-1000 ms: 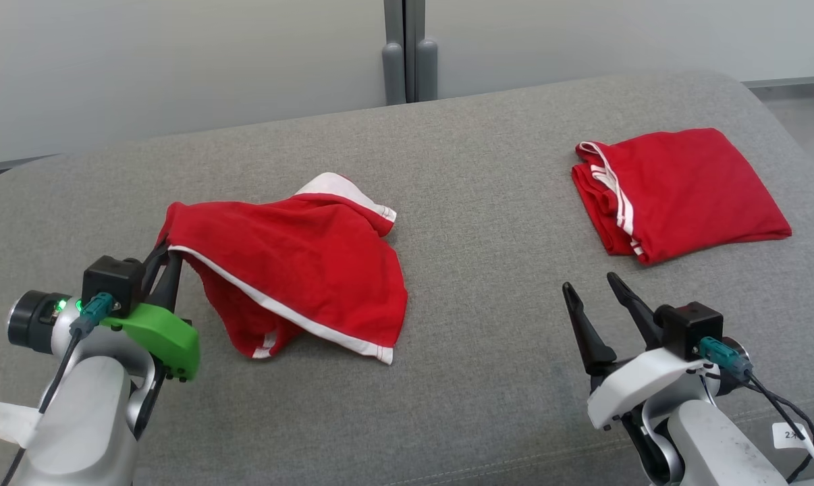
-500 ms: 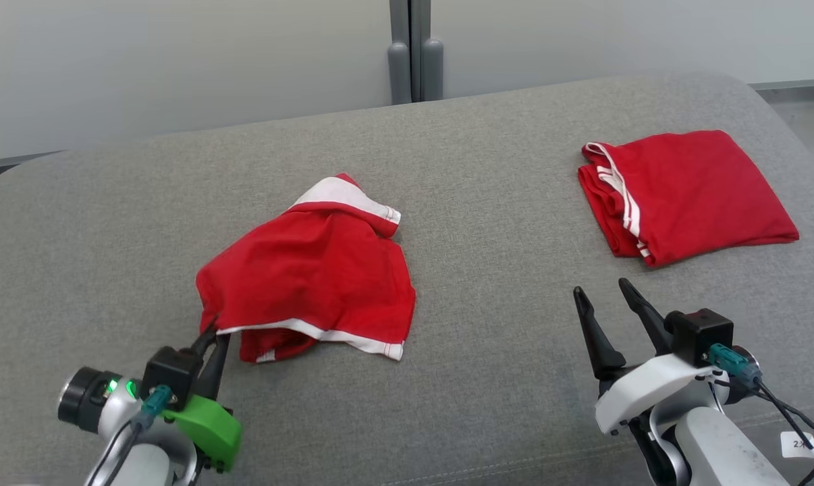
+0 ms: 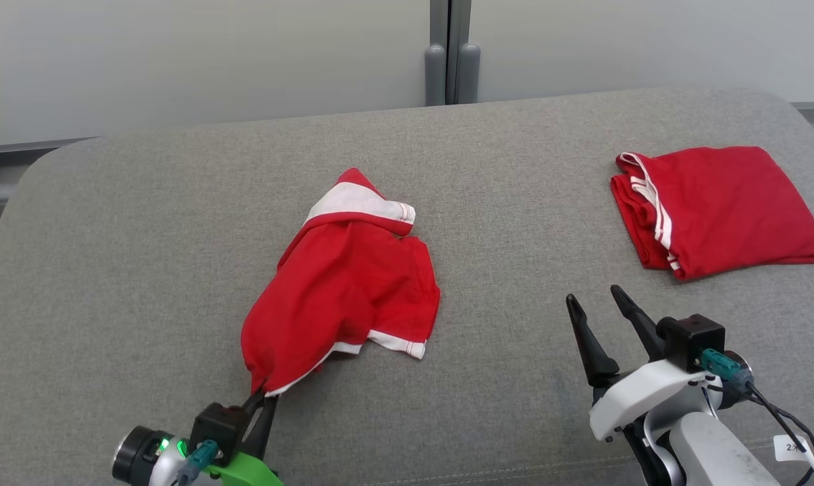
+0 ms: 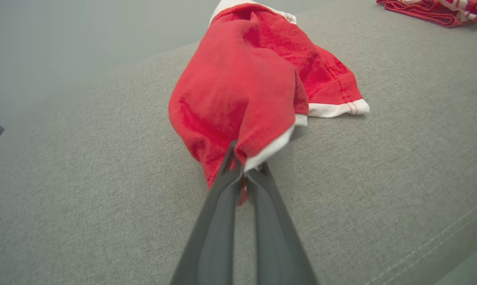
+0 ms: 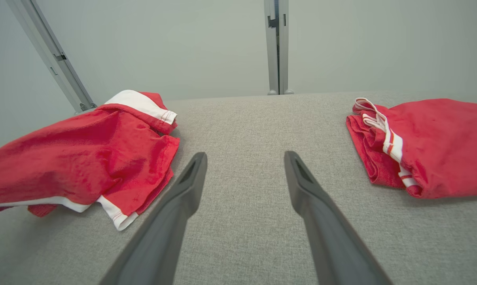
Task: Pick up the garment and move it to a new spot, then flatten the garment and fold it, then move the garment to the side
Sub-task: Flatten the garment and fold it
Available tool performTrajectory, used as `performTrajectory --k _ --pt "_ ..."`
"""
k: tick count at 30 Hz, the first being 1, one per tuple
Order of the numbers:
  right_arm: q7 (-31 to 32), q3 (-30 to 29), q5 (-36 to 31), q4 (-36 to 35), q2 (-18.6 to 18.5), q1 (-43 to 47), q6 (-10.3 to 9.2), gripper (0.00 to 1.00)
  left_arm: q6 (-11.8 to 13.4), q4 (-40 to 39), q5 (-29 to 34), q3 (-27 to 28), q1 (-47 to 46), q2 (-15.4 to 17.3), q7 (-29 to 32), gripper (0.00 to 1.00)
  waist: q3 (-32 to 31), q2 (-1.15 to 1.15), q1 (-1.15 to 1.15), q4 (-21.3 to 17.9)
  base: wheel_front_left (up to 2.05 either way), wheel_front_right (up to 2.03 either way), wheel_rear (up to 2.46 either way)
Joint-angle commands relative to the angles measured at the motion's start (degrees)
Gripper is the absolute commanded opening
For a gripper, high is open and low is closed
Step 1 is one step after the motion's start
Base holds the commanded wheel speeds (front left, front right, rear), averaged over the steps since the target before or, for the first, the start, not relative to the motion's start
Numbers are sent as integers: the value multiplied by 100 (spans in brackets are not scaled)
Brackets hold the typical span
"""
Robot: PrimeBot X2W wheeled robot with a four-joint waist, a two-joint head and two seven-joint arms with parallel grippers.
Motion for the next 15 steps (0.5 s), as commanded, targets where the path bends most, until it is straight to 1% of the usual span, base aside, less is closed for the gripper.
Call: performTrajectory --k 1,2,4,10,11,12,13,14,15 --pt "-22 15 -6 25 -3 -7 -4 100 -37 100 -91 14 41 -34 -39 0 11 0 0 -2 0 0 0" --pt "-22 38 13 52 -5 -6 -4 100 -48 242 -45 -30 38 -29 -30 0 16 0 0 -7 0 0 0" --pt "-22 70 49 92 -23 -23 -4 100 -86 469 -120 -57 -3 -138 -59 0 30 0 0 -10 0 0 0" --pt "-22 133 120 152 -76 -86 -4 100 -150 1123 -132 -161 -209 -311 -111 0 49 0 0 -30 0 0 0" --pt "-22 133 122 150 -83 -86 -4 100 -161 1195 -144 -160 -237 -334 -122 7 52 0 0 -30 0 0 0" --pt "-22 131 129 149 -89 -83 -4 100 -164 1247 -144 -154 -265 -341 -129 26 54 0 0 -27 0 0 0" --pt "-22 124 133 145 -94 -82 -4 100 -158 1288 -140 -140 -291 -349 -136 76 57 0 0 -23 0 0 0" --pt "-22 119 135 140 -98 -79 -4 100 -140 1328 -141 -123 -313 -362 -141 100 59 0 0 -20 0 0 0" --pt "-22 115 139 140 -105 -76 -4 100 -124 1322 -144 -102 -330 -377 -145 100 60 0 0 -16 0 0 0"
